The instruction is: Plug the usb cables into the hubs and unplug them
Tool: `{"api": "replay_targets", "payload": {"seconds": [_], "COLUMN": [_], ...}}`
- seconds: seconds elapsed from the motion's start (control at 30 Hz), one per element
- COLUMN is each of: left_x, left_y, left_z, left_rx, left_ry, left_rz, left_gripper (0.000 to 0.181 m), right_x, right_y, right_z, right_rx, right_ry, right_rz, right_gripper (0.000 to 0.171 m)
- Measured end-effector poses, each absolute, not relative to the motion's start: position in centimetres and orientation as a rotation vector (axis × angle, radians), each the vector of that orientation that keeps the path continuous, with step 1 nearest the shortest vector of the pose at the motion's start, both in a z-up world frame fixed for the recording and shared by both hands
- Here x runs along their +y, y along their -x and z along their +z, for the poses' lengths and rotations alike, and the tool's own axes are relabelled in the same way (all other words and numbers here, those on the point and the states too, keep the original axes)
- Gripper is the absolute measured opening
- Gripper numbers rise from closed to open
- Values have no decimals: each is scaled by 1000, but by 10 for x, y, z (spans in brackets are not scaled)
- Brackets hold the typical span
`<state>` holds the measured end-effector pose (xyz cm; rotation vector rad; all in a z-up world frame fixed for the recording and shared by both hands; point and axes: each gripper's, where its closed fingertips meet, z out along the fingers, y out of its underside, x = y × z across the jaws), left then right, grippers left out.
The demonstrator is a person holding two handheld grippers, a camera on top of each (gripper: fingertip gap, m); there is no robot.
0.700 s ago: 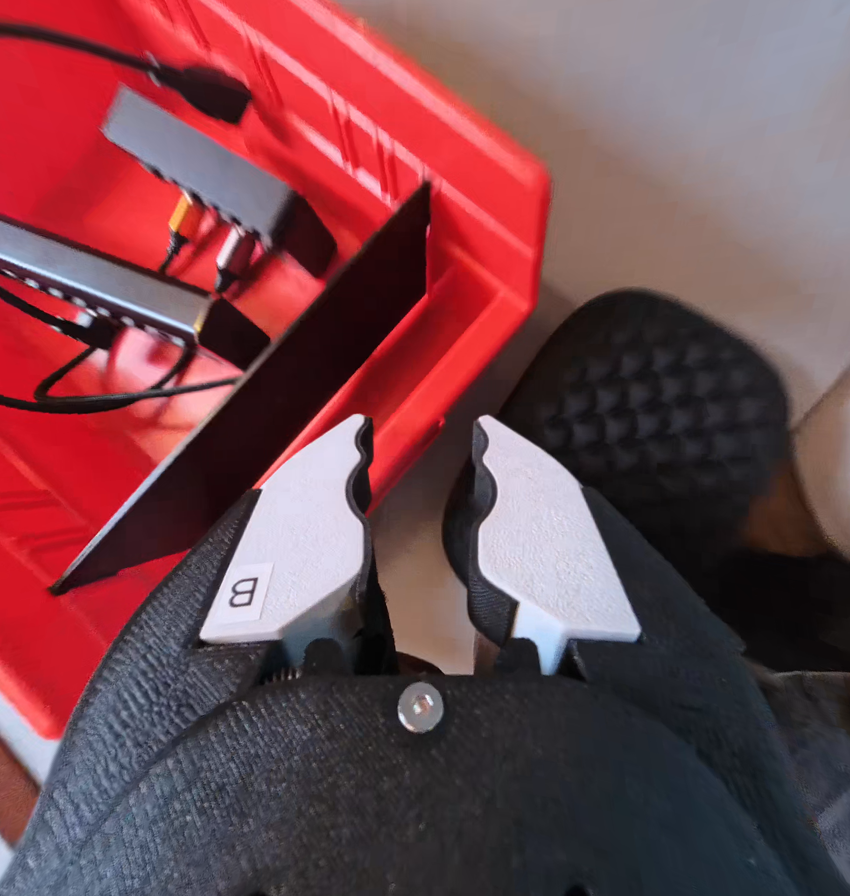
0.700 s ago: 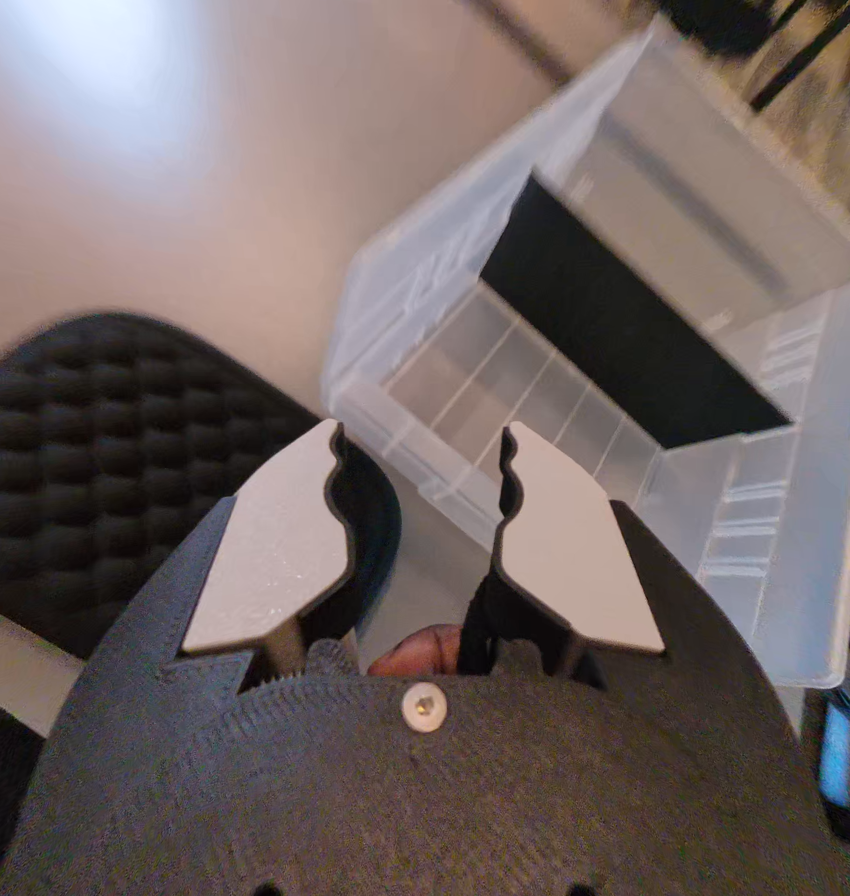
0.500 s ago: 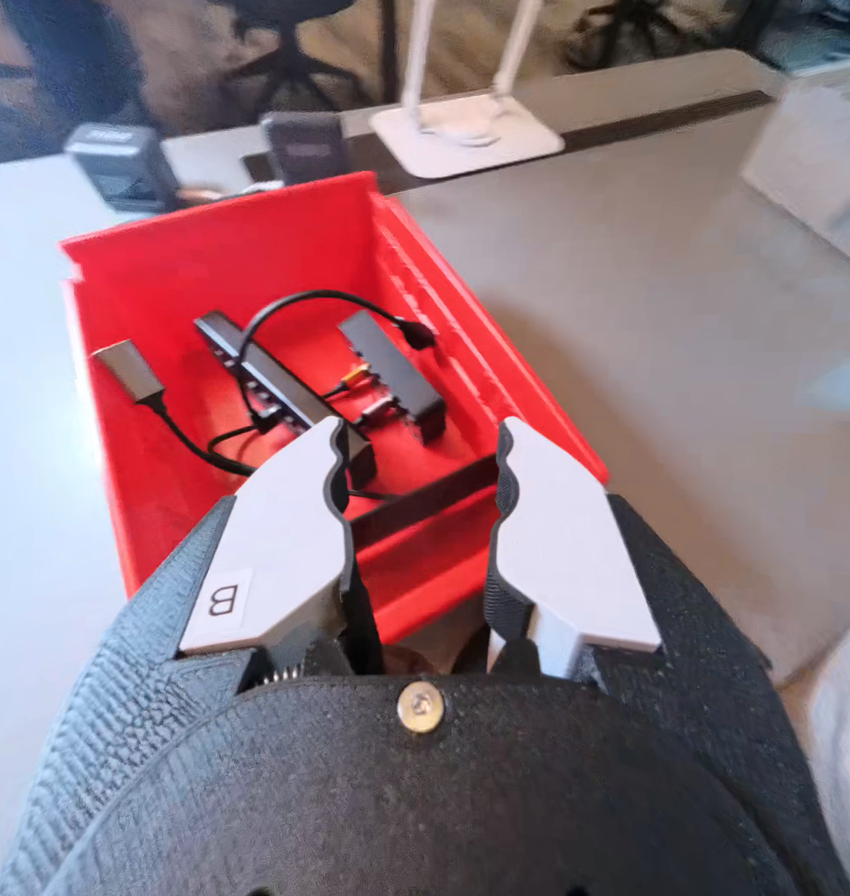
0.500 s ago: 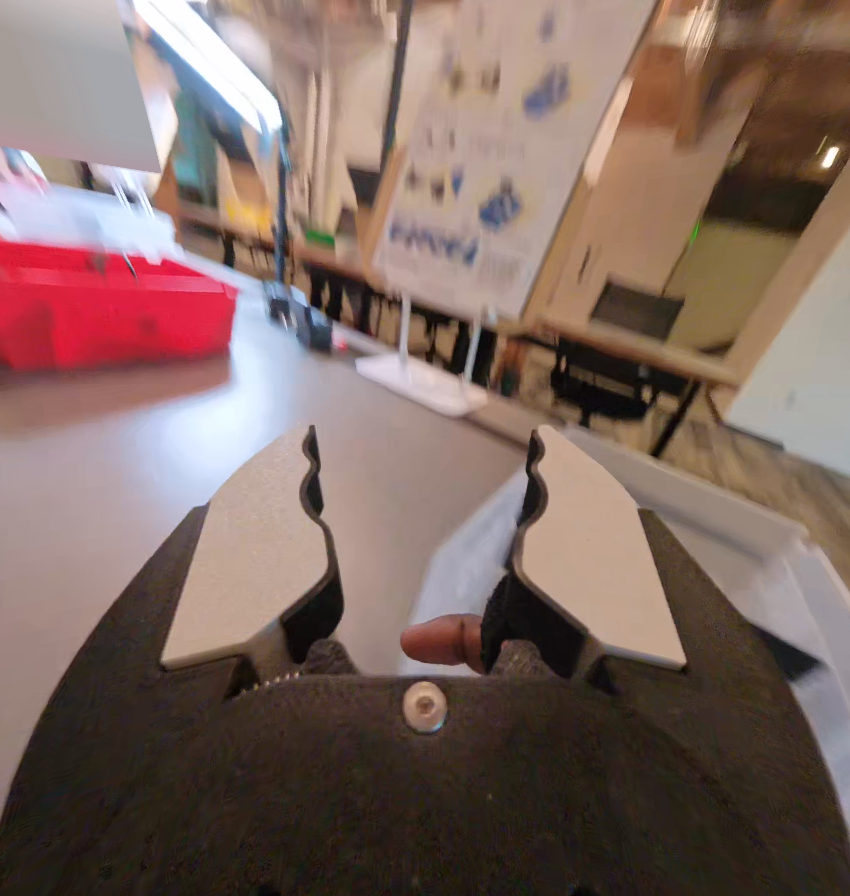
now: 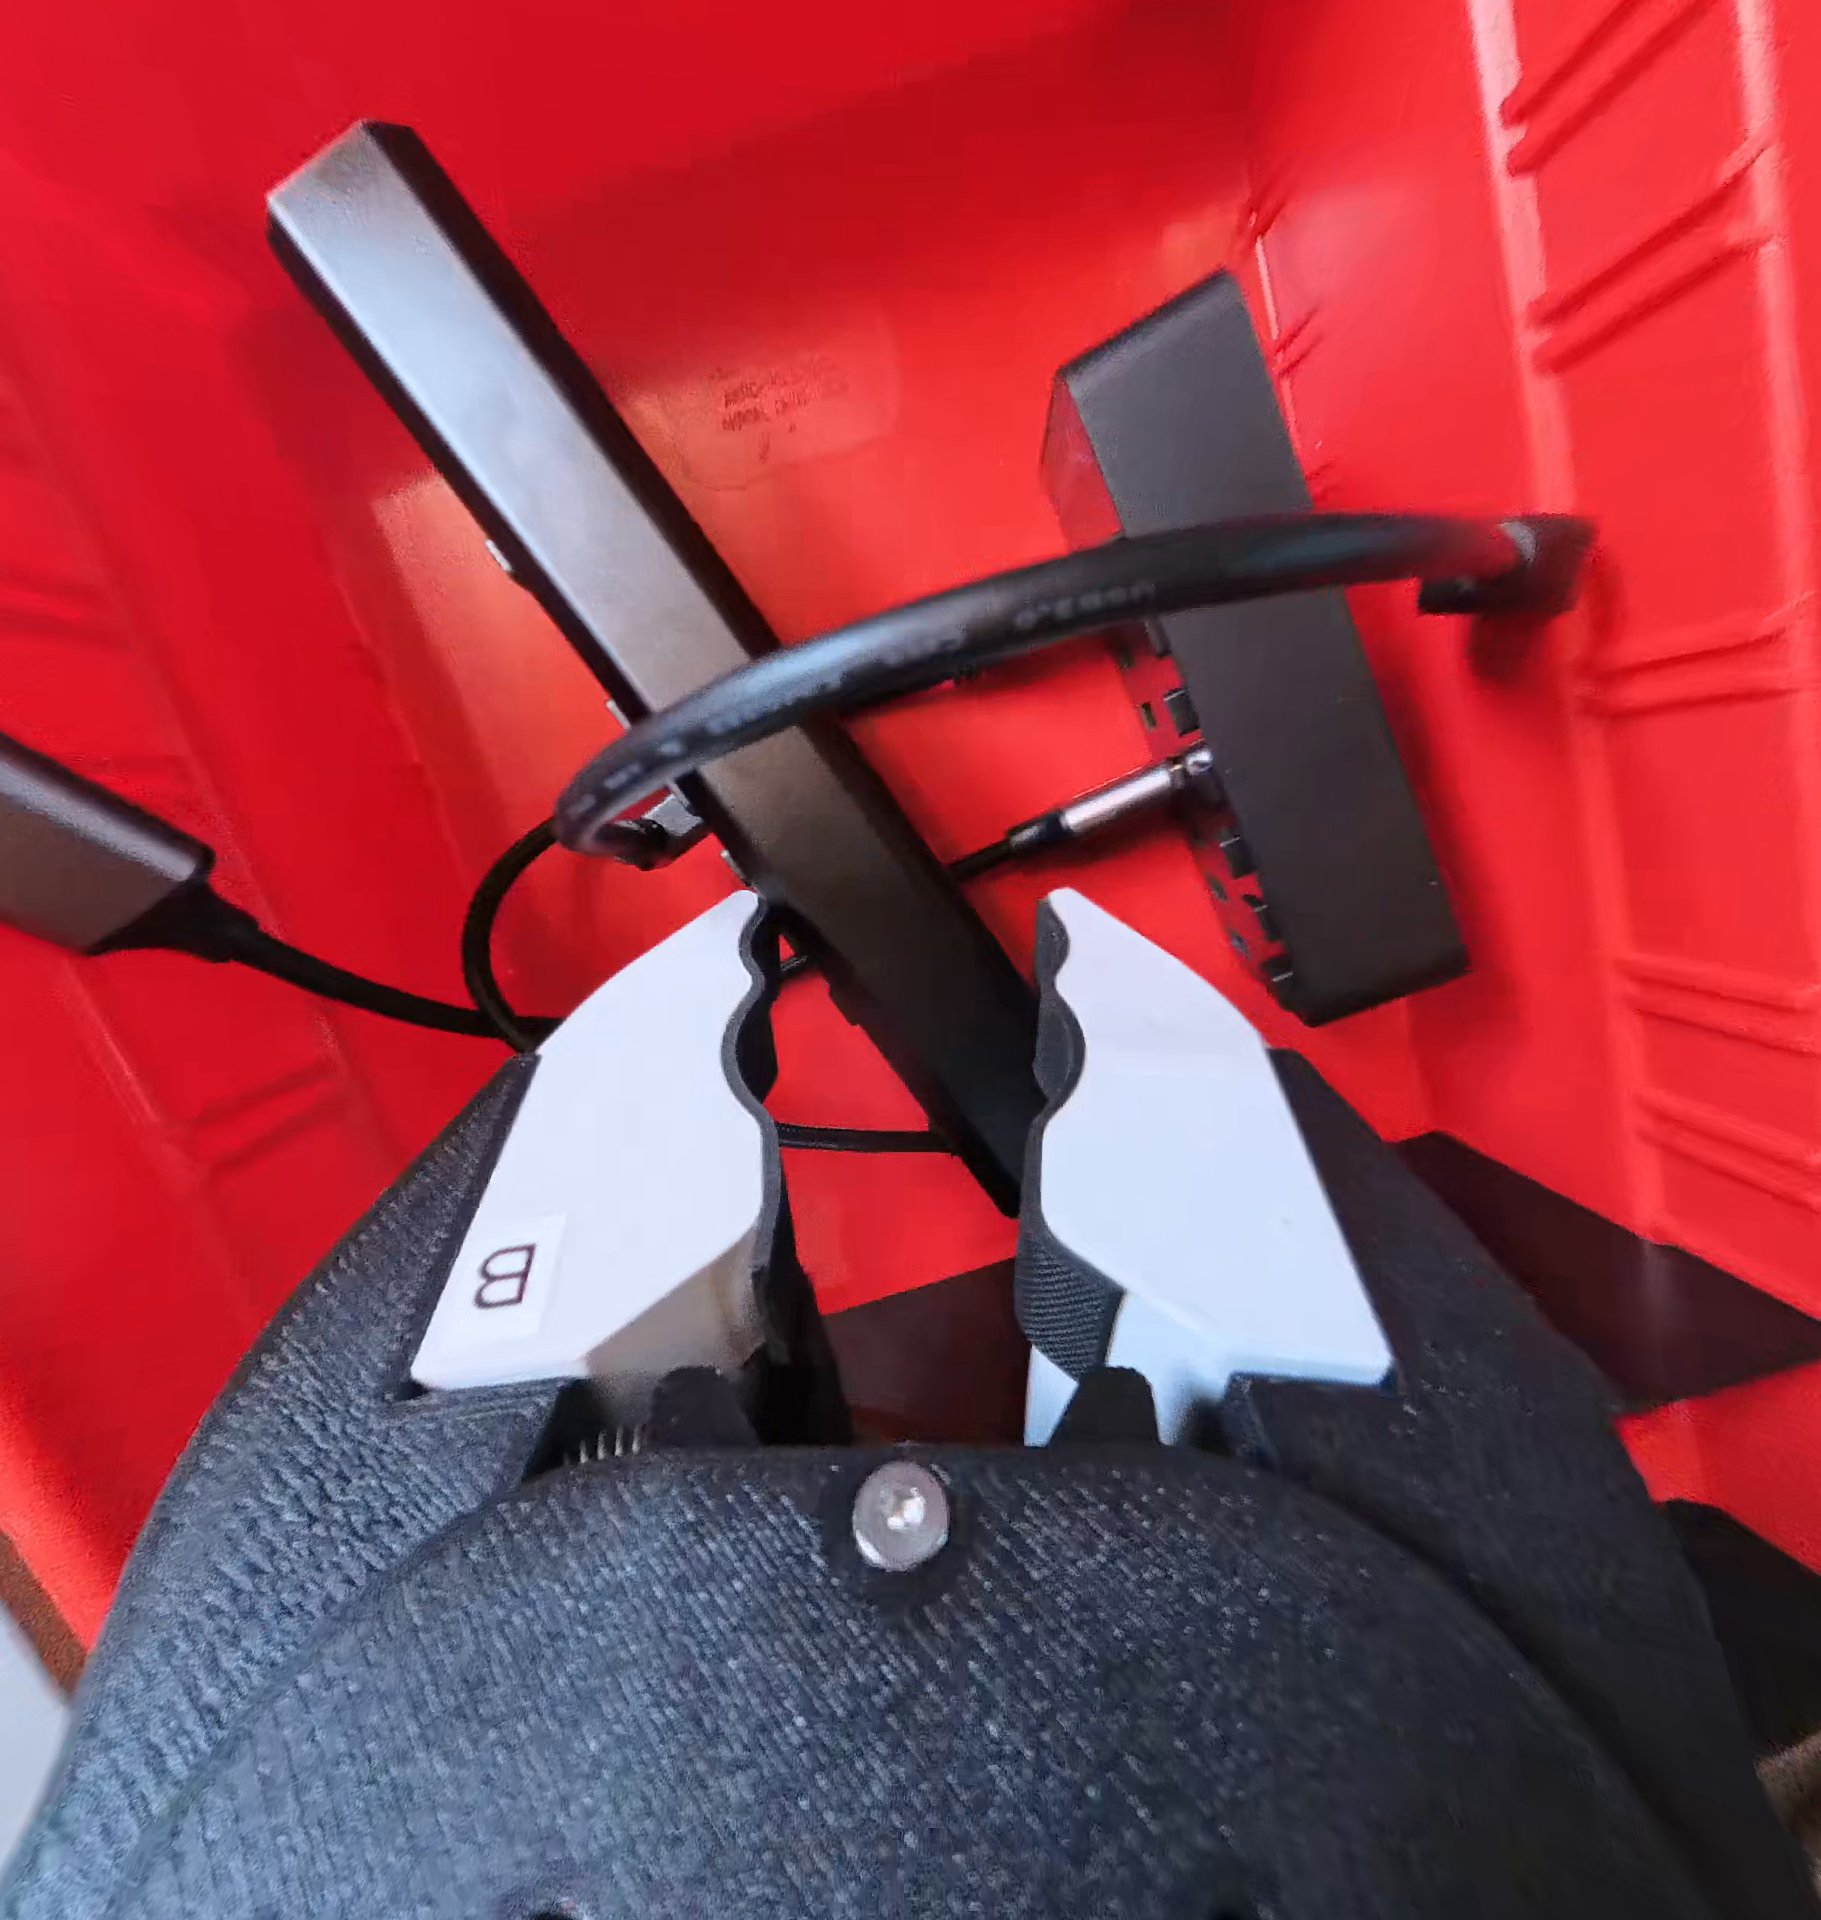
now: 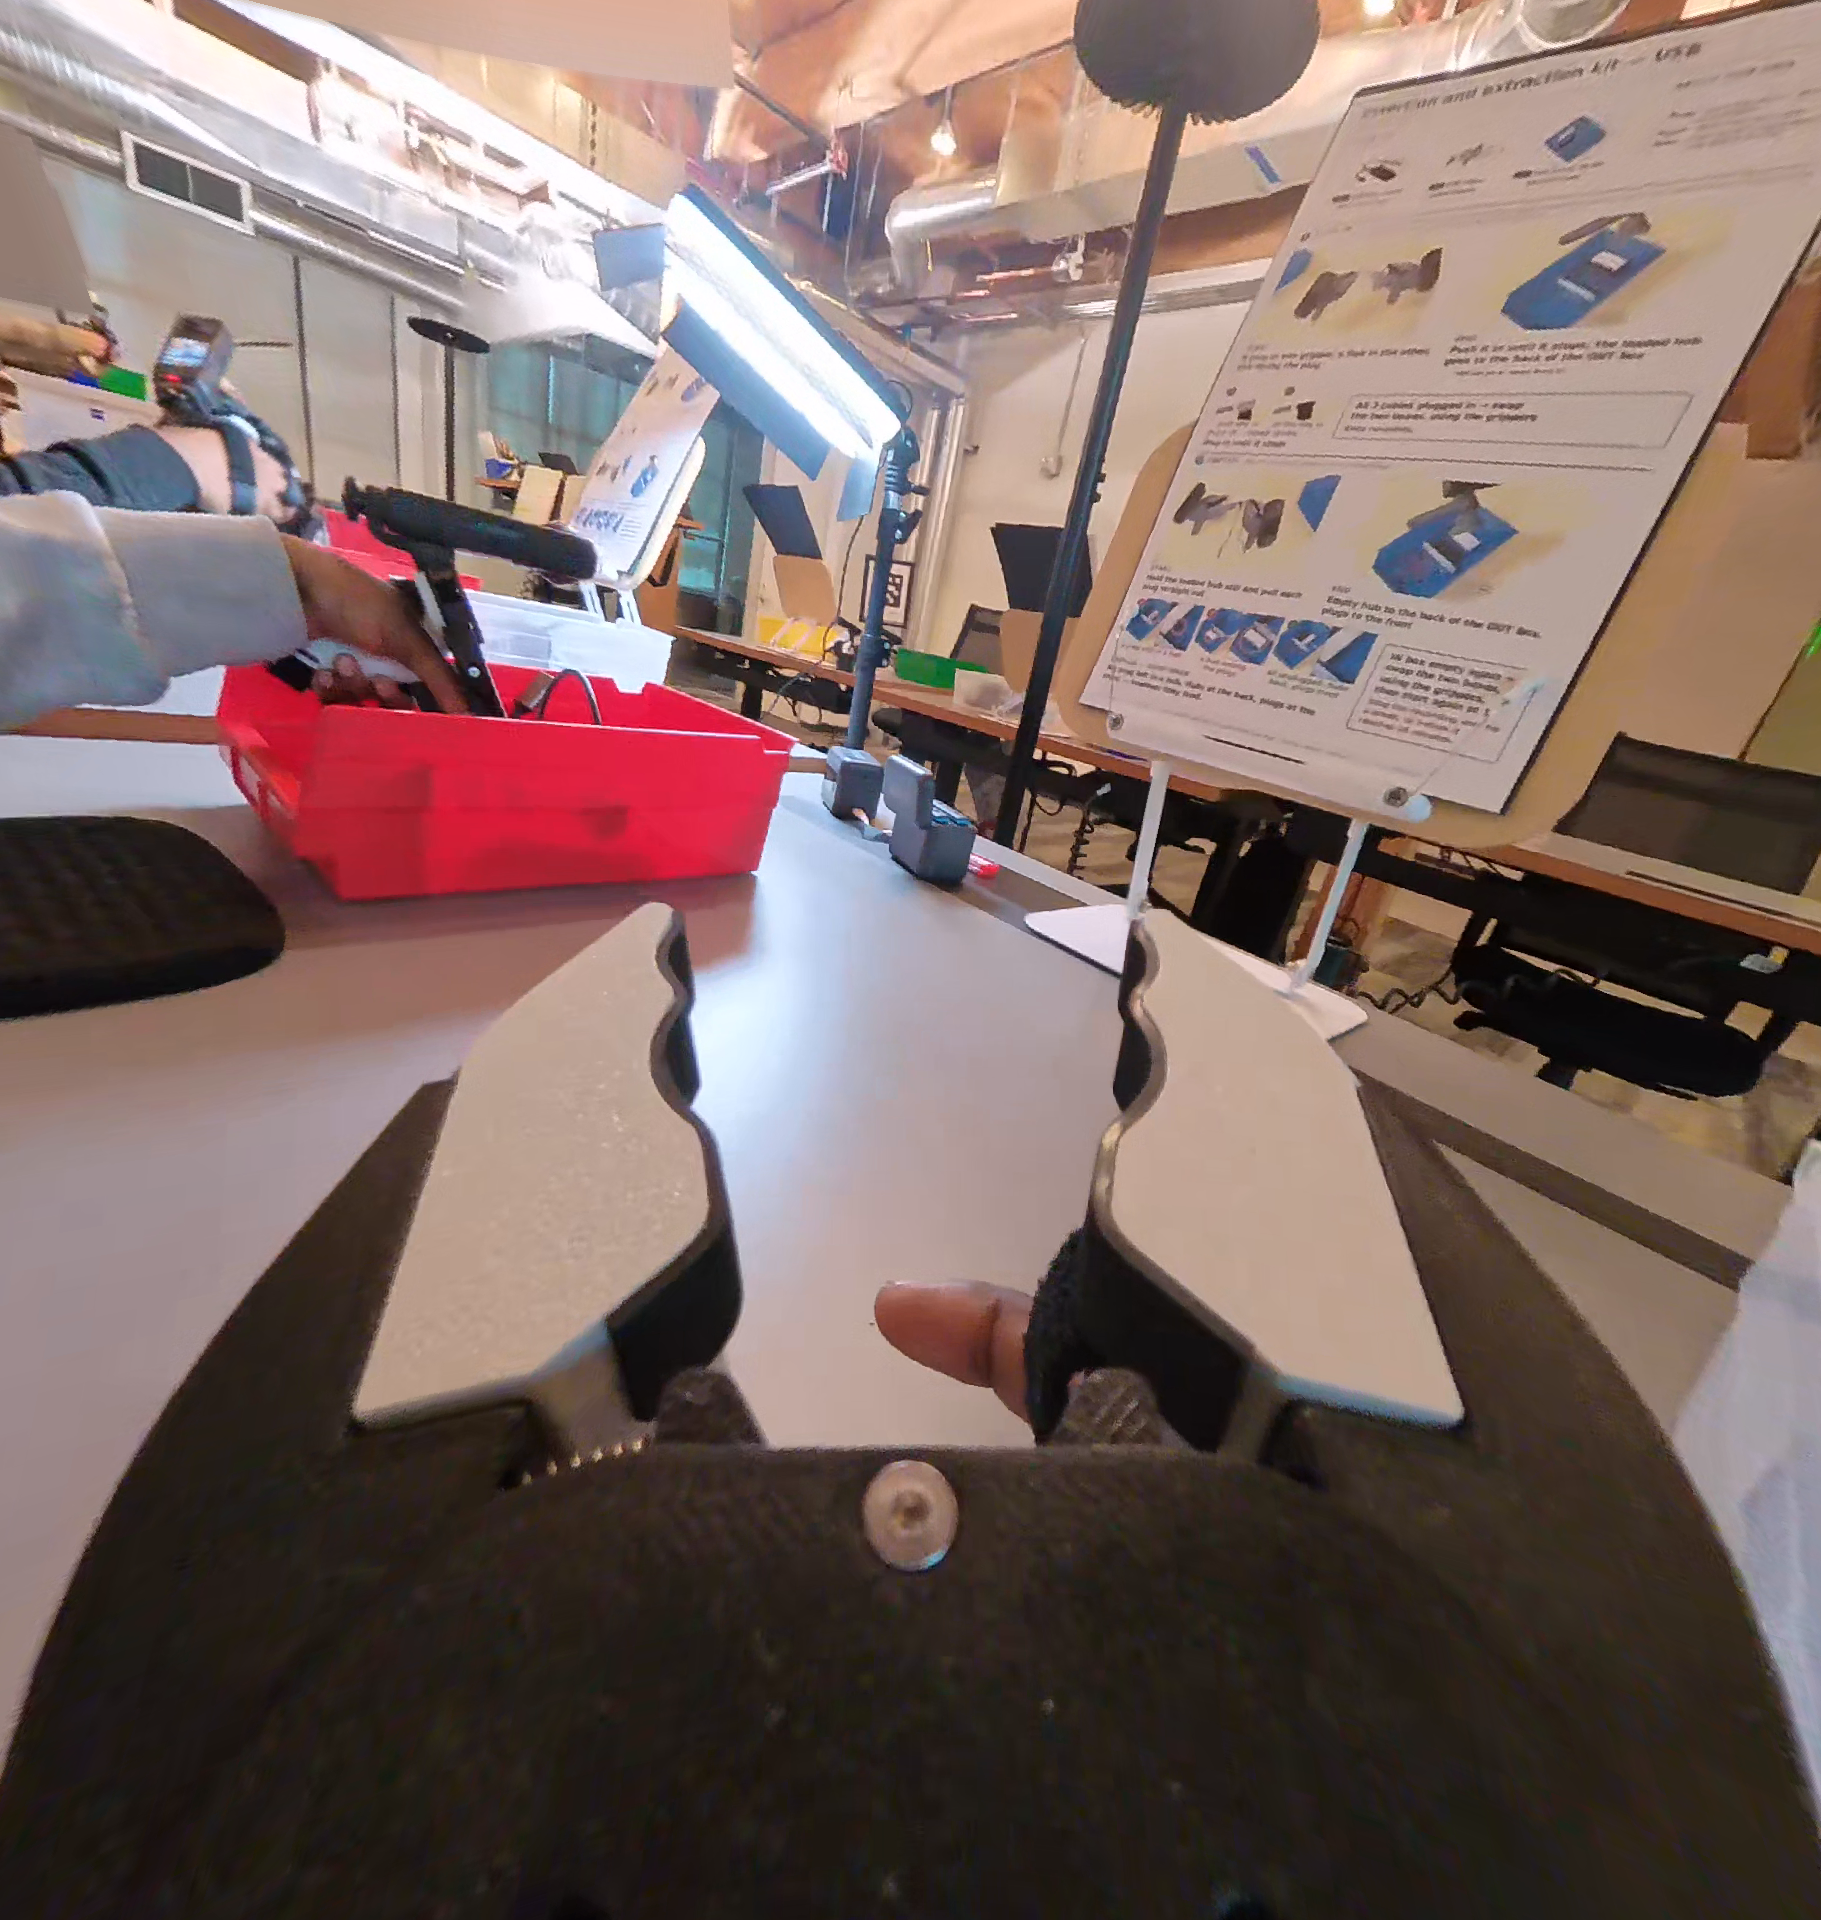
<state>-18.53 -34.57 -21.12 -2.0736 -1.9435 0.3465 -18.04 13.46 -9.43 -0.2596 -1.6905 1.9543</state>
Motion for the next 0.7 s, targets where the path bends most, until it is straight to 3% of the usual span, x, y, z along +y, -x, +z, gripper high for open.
{"api": "replay_targets", "payload": {"seconds": [0.03,0.2,0.37,0.7], "left_x": [-347,-353,-357,-316], "left_y": [185,189,196,180], "left_z": [-213,-213,-182,-15], "left_rx": [-1945,-1904,-1677,-731], "left_ry": [2127,2290,2368,2072], "left_rz": [372,574,1053,2503], "left_gripper": [47,38,29,28], "right_x": [136,139,143,139], "right_y": [181,183,186,187], "right_z": [-96,-99,-101,-101], "right_rx": [-1686,-1671,-1652,-1659], "right_ry": [266,276,280,290], "right_rz": [1952,1928,1893,1870], "right_gripper": [79,76,73,67]}}
